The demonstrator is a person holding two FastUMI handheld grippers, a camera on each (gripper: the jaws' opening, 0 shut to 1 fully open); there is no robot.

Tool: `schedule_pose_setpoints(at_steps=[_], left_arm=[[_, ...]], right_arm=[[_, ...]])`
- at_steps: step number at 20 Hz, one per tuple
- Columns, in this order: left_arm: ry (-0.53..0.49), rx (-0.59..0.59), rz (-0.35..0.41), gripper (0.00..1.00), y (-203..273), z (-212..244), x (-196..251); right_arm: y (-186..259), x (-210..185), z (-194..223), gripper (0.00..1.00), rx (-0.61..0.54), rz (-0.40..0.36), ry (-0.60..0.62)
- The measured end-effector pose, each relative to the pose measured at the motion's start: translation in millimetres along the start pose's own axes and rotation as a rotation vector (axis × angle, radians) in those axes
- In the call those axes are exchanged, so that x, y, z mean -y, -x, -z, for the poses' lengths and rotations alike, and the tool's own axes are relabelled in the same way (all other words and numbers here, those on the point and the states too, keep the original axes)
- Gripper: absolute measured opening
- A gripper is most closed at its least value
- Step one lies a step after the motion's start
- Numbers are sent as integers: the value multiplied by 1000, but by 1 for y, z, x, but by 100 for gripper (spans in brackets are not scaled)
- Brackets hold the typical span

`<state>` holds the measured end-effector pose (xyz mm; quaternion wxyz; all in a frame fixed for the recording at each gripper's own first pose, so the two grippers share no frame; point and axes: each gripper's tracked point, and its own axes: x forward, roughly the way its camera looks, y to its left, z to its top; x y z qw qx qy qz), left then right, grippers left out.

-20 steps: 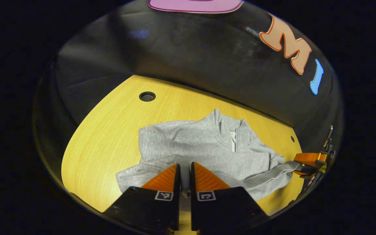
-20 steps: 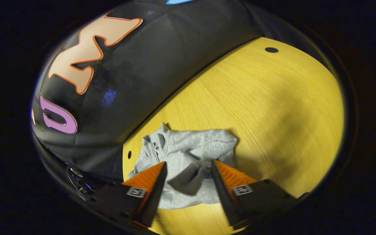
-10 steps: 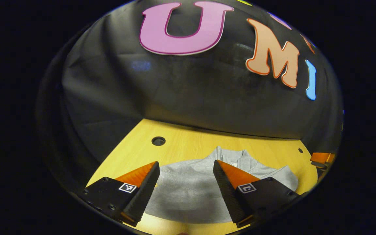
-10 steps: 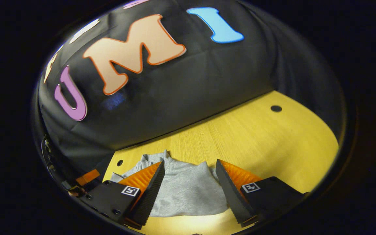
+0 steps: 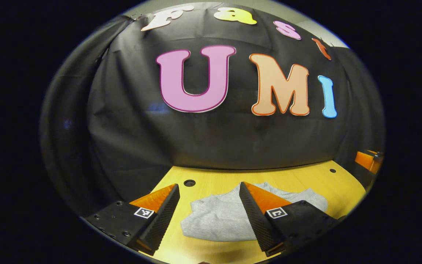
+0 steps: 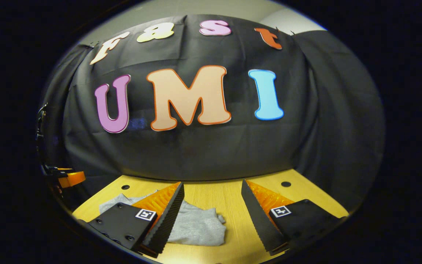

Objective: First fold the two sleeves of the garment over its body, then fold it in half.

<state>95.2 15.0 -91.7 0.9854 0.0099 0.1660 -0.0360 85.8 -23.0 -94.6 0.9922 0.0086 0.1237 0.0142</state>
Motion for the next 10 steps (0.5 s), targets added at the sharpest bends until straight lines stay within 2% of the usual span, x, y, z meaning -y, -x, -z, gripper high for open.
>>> schedule_pose_setpoints(at_steps=[1, 2, 4, 5, 10], left_arm=[[-7, 12, -15, 95, 13, -1, -6], [-14, 26, -28, 95, 22, -4, -9], [-30, 54, -50, 95, 34, -12, -13], [-34, 61, -56, 94, 38, -13, -14], [-43, 87, -68, 95, 53, -20, -14]], right_arm=[[9, -2, -5, 93, 28, -4, 23], [18, -5, -8, 97, 52, -8, 40], [36, -14, -8, 95, 73, -25, 47], [44, -17, -5, 98, 73, -29, 50], [61, -28, -2, 98, 62, -55, 34]])
